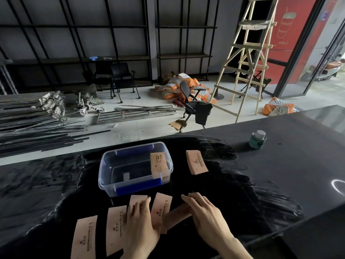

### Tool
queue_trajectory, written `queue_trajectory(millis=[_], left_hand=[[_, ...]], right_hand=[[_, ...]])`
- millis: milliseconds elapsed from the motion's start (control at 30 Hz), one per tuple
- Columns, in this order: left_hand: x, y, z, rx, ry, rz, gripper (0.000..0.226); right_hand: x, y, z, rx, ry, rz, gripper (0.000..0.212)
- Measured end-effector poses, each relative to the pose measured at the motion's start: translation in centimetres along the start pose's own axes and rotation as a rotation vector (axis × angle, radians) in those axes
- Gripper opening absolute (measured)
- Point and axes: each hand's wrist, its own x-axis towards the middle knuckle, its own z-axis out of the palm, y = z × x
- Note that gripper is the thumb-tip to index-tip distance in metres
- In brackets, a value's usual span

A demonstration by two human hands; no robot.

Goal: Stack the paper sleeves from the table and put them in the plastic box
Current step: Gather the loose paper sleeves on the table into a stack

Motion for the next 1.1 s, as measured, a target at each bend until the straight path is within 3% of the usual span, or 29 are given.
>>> queue_trajectory(millis=[100,233,467,600,733,800,867,900,1000,1100], left_hand=[[0.3,0.4,-0.4,0.069,-0.025,0.033,0.09],[0.4,0.7,-0.4,0.051,-0.068,0.116,0.078],[1.3,0.6,-0.5,-0.418,0.029,0.168,0.053],[0.9,2.0,-0.6,-0.485,-0.075,0.27,0.045],[0.2,2.7,0.1,-0.689,-0.104,0.308,0.036],[0.6,2.1,0.3,-0.575,0.043,0.278,0.025],[1.0,0.7,0.1,-0.316,0.202,0.172,0.024],[1.1,0.1,-0.2,-0.166,0.209,0.106,0.034],[1.1,-0.8,-0.3,0.149,0.028,0.015,0.073],[1.3,-0.7,-0.2,0.006,0.027,-0.002,0.072]], right_hand=[[-0.1,-0.1,0.0,-0.018,-0.003,-0.007,0.067],[-0.3,-0.2,0.2,-0.016,0.011,0.005,0.069],[-0.8,-0.4,0.5,0.023,0.089,-0.02,0.073],[-0.8,-1.6,0.6,0.099,0.103,-0.006,0.084],[-0.9,-1.6,1.3,-0.039,0.113,-0.032,0.083],[-0.9,-1.5,1.6,-0.076,0.124,-0.021,0.078],[-0.9,-1.7,1.6,-0.127,0.143,-0.03,0.074],[-0.8,-1.8,1.5,-0.145,0.151,-0.031,0.074],[-0.6,-2.1,1.4,-0.158,0.14,-0.007,0.074],[-0.4,-2.1,1.5,-0.142,0.131,0.002,0.071]])
